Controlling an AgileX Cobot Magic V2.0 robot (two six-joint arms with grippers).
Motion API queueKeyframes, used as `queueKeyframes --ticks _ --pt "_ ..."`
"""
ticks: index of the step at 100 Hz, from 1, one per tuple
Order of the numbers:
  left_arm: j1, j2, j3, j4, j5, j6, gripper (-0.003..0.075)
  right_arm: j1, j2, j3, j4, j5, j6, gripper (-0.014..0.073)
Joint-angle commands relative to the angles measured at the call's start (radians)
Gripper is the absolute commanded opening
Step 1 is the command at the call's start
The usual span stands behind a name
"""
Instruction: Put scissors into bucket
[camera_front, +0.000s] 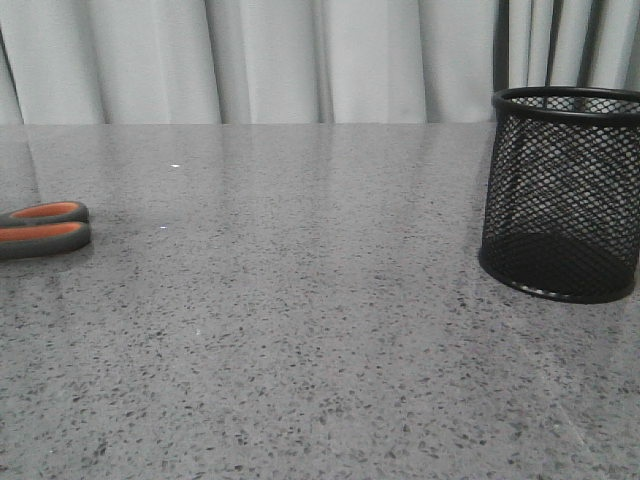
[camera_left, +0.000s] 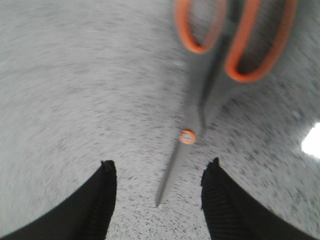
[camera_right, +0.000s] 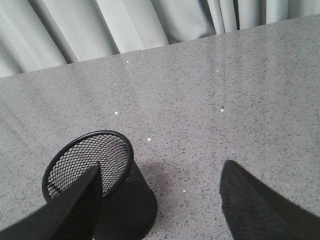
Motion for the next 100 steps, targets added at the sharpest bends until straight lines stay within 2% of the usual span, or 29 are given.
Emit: queueKeyframes --ticks 1,14,34,71,100 --pt "0.013 0.005 -0.034 -0.059 0.044 0.241 0.0326 0.012 0.017 -0.035 -0.016 -0.065 -0.016 0.0452" --pt "0.064 0.027 -0.035 -0.179 0.045 0.413 0.0326 0.036 0.017 -0.035 -0.031 -0.065 -0.016 0.0452" --pt "0.100 0.083 -0.043 -0.255 0.045 0.501 0.0326 0.051 0.017 -0.033 -0.064 -0.065 -0.016 0.0452" --pt "0.105 0.244 -0.189 -0.348 0.047 0.526 0.0327 0.051 0.023 -0.033 -0.066 -0.061 -0.016 0.0452" --pt "0.147 0.323 -0.195 -0.383 0.103 0.526 0.0328 0.051 0.023 -0.033 -0.066 0.009 -0.016 0.0452"
